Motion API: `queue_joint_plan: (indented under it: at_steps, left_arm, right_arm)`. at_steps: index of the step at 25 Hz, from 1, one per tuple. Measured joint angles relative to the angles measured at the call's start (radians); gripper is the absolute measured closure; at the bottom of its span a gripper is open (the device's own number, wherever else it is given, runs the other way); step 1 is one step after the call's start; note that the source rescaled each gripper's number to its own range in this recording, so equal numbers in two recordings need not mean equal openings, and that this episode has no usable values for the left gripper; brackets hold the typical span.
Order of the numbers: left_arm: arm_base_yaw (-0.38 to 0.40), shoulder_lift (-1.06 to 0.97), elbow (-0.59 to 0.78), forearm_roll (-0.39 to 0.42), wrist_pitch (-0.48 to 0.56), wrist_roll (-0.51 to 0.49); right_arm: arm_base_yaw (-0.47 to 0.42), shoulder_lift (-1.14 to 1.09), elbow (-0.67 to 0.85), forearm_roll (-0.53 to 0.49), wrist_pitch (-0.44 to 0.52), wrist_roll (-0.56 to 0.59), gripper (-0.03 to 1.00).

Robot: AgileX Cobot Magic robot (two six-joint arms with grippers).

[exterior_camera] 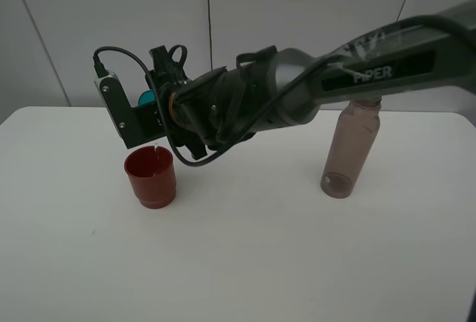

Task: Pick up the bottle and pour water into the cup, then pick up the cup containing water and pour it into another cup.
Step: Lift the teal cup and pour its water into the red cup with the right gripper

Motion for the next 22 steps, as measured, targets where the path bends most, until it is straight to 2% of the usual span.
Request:
queue_joint_plan:
  at_steps: [11,22]
  left_arm:
    - [0.0,0.0,0.0,0.0,0.0,0.0]
    - [0.0,0.0,0.0,0.0,0.0,0.0]
  right_arm:
    - [0.017,0.0,-0.006,-0.001,0.005,-0.028,0.88]
    - [0.039,-0.003,-0.048,-0.002,0.012,-0.124,0.88]
